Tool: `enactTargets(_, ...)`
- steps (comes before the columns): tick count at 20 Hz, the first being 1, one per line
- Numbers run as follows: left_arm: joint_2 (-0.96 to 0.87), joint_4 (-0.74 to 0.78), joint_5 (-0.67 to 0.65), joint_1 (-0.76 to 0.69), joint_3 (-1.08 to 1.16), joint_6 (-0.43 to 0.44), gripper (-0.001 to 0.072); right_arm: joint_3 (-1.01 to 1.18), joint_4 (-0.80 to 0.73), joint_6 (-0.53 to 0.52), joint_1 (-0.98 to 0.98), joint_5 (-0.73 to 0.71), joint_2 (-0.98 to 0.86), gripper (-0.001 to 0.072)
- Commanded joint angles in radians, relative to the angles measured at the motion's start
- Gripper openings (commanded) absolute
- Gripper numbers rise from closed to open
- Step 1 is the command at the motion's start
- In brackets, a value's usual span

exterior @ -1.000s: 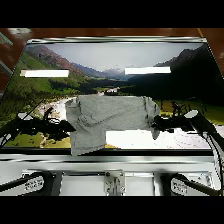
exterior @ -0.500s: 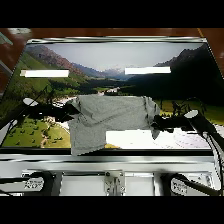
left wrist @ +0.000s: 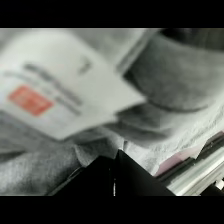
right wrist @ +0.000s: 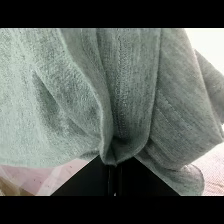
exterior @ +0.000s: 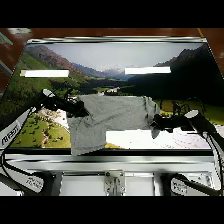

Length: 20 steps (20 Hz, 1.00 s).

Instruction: Fold the shirts.

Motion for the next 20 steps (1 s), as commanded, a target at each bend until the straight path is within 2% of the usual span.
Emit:
enactTargets(1, -0.017, -0.001, -0.085, -0.004, 0.033, 0.052, 0.0038, 0.001, 0.002, 0.0, 0.0, 0.001, -0.001, 0.0059)
enactTargets(4, 0.041, 0.021, -0.085, -0.004, 0.092, 0.091, 0.0036, 0.003, 0.022, -0.031, 0.0, 0.012, 0.028, 0.0059)
enactTargets(6, 0.124, 0.056, -0.088, -0.004, 0.174, 0.11, 0.0037, 0.04, 0.056, -0.138, 0.0, 0.042, 0.109, 0.0059)
enactTargets(9, 0.312, 0.094, -0.084, 0.013, 0.385, 0.124, 0.0037, 0.22, 0.051, -0.241, 0.0, 0.13, 0.304, 0.0058)
enactTargets(12, 0.503, 0.094, -0.021, 0.056, 0.686, 0.116, 0.0038, 0.521, 0.008, -0.244, 0.0, 0.037, 0.516, 0.0058)
enactTargets(15, 0.636, 0.095, 0.097, 0.096, 0.89, 0.081, 0.0038, 0.751, -0.079, -0.221, 0.0, -0.113, 0.625, 0.0057)
enactTargets(16, 0.735, 0.1, 0.179, 0.123, 0.96, 0.048, 0.0038, 0.888, -0.169, -0.151, 0.0, -0.153, 0.669, 0.0058)
enactTargets(18, 0.859, 0.154, 0.23, 0.153, 0.954, -0.002, 0.0038, 0.975, -0.262, -0.055, 0.0, -0.138, 0.705, 0.0058)
enactTargets(20, 0.95, 0.274, 0.206, 0.17, 0.953, -0.061, 0.0037, 1.011, -0.335, 0.006, 0.0, -0.097, 0.738, 0.0058)
